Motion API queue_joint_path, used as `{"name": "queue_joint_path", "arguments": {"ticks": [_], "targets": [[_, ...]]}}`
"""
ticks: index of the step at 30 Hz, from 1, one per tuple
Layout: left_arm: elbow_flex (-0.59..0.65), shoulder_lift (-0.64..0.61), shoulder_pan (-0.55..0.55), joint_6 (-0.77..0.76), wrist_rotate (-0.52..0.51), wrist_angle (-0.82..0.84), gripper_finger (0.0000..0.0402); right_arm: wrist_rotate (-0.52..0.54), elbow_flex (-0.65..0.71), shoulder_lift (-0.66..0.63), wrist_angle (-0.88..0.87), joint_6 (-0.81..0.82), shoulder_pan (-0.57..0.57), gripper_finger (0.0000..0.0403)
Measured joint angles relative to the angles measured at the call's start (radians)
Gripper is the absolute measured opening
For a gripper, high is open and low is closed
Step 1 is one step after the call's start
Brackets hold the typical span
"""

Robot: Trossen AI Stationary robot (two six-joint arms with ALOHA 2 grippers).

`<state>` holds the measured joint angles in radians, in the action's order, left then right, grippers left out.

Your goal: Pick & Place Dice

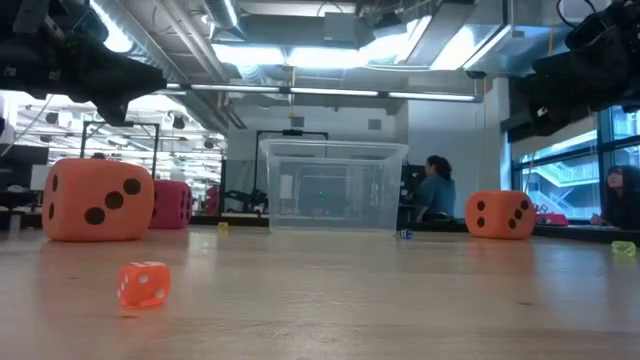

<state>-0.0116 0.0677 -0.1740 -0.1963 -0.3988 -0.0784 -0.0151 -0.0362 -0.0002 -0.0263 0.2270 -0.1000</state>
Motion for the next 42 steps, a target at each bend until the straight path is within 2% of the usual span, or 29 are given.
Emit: {"name": "queue_joint_path", "arguments": {"ticks": [28, 34, 42], "targets": [[0.0, 0.0, 0.0, 0.0, 0.0, 0.0, 0.007, 0.003, 0.0, 0.0, 0.0, -0.002, 0.001, 0.0148], [0.0, 0.0, 0.0, 0.0, 0.0, 0.0, 0.007, 0.136, 0.0, 0.0, 0.004, -0.054, 0.005, 0.0148], [0.0, 0.0, 0.0, 0.0, 0.0, 0.0, 0.007, 0.131, 0.0, 0.0, 0.032, -0.054, 0.005, 0.0148]]}}
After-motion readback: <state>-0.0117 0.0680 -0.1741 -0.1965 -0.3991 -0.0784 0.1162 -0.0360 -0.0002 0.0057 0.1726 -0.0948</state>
